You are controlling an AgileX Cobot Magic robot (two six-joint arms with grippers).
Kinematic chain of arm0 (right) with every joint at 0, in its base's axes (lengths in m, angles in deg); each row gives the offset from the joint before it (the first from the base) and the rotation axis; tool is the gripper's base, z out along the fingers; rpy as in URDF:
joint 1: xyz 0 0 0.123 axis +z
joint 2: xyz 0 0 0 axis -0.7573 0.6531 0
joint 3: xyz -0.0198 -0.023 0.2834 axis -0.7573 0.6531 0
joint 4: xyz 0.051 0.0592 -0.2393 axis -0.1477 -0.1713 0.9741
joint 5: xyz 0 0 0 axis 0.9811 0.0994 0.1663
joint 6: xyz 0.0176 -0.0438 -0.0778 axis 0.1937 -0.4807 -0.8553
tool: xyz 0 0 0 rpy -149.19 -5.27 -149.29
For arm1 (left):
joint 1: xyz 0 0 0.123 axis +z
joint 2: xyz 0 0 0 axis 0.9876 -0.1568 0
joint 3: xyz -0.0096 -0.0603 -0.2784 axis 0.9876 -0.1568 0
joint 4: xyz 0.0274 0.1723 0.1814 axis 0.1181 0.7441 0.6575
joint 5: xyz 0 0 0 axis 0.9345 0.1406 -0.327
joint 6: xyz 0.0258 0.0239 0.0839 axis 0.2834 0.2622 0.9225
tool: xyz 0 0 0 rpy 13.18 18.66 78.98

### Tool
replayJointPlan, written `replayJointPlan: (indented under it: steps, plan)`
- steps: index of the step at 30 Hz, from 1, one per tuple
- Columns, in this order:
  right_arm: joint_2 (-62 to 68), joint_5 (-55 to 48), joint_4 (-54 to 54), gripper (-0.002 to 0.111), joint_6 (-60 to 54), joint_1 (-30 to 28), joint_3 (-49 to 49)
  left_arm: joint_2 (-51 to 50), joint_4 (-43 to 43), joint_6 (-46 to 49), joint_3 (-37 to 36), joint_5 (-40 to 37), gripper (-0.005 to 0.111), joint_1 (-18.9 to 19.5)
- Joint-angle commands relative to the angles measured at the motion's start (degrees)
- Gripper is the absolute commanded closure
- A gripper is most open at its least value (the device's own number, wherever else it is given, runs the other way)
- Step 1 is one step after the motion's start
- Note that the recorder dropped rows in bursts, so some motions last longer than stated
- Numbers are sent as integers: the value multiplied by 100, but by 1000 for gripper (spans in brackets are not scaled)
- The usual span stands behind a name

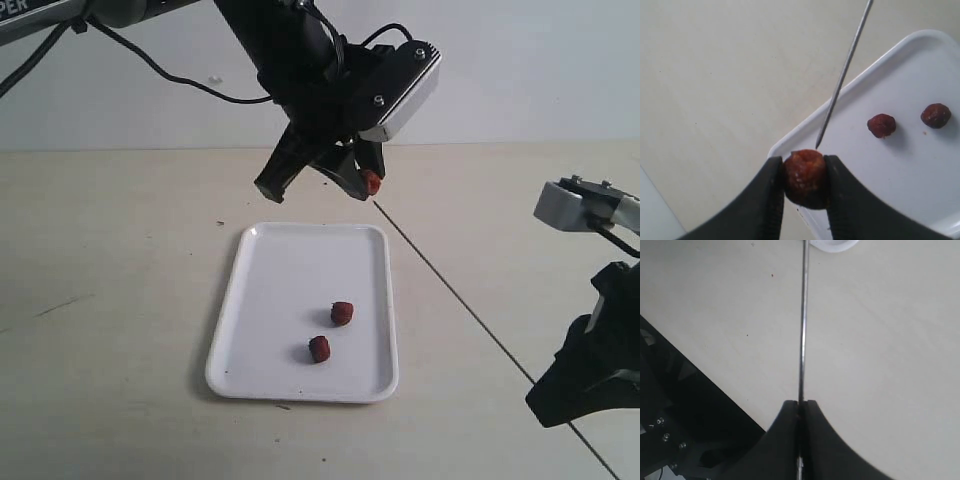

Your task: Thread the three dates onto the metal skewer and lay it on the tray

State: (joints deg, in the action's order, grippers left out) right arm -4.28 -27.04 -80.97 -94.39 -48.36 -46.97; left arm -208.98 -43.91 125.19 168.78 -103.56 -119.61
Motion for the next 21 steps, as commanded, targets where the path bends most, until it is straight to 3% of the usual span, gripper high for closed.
replayJointPlan:
  steps: [1, 21]
  plan:
    - [8, -31, -93, 108, -111, -22, 4, 41, 49, 35, -24, 22, 78, -29]
    - [70, -413, -35, 108, -98, -22, -396, 41, 104, 580, -235, 22, 78, 12]
